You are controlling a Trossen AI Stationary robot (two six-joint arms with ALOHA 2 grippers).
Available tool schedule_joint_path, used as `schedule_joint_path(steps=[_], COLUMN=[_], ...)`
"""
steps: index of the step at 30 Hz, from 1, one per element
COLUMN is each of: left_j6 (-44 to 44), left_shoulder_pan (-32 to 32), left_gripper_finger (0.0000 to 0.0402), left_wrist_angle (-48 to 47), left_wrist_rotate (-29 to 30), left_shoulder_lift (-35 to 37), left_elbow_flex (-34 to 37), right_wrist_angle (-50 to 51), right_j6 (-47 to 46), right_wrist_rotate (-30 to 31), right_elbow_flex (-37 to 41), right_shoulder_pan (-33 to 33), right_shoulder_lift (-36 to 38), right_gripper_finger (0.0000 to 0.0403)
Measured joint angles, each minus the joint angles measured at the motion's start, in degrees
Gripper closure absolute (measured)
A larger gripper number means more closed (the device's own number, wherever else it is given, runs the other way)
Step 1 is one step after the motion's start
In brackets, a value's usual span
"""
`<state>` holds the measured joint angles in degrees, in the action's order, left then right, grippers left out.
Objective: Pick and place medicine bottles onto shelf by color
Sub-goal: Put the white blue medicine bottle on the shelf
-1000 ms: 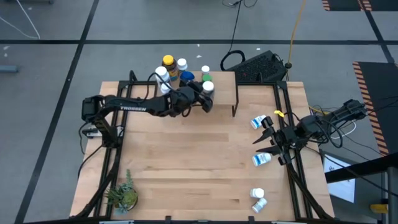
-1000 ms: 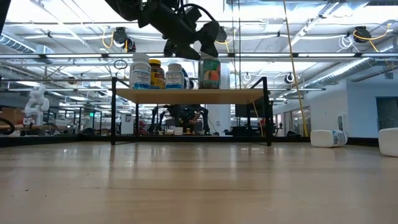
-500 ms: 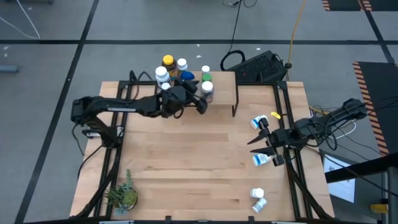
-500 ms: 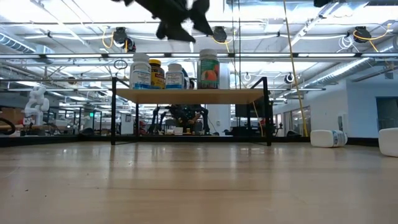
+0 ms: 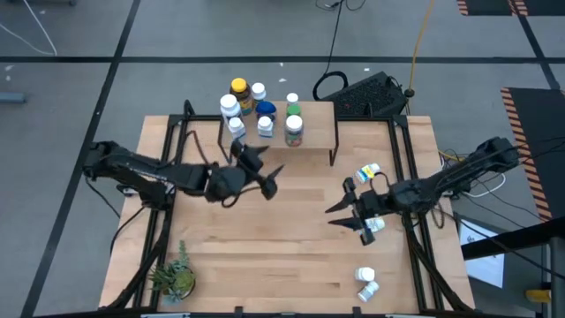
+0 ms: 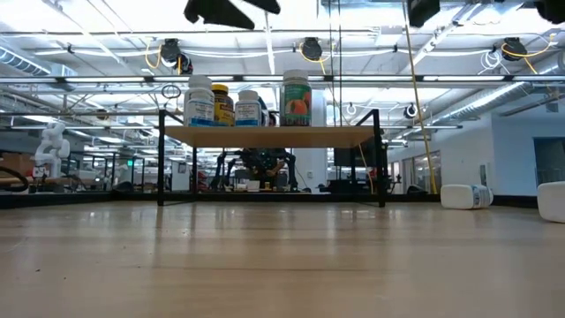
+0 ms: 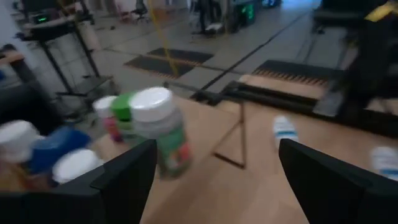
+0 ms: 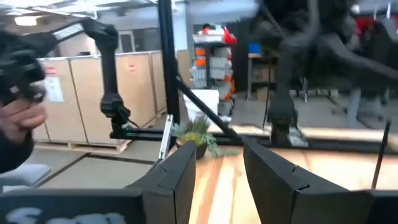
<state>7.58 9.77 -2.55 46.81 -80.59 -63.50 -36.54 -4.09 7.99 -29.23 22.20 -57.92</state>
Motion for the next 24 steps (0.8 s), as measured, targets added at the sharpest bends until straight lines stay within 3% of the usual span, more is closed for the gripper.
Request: schedule_joint_path(steps=[5, 8, 14, 18, 24], left_j6=[1.9, 5.0, 14.7, 17.8, 16.7], left_shoulder_pan=[3.3, 5.1, 8.9, 9.9, 8.2], left_gripper_finger=[0.0062, 0.0062, 0.0062, 0.0062, 0.0062], left_wrist_angle=[15.3, 21.6, 26.1, 30.0, 36.4], left_wrist_rotate=[-0.4, -0.7, -0.2, -1.0, -7.6], left_shoulder_lift=[-1.5, -3.3, -9.4, -16.2, -25.8], left_elbow_flex=[10.1, 15.5, 21.2, 20.8, 16.9], right_wrist_angle=[-0.4, 6.3, 42.5, 67.2, 90.8], right_j6=[-6.5, -12.2, -25.7, -35.3, -49.8], right_wrist_rotate=[5.6, 10.3, 18.3, 19.3, 19.9], right_elbow_flex=[0.0, -0.6, -10.7, -17.2, -17.8], right_shoulder_pan=[1.2, 2.8, 4.3, 3.6, 0.3], right_shoulder_lift=[-5.5, -6.2, -4.5, -4.4, -3.9], right_gripper_finger=[0.0275, 0.0275, 0.0275, 0.0275, 0.0275])
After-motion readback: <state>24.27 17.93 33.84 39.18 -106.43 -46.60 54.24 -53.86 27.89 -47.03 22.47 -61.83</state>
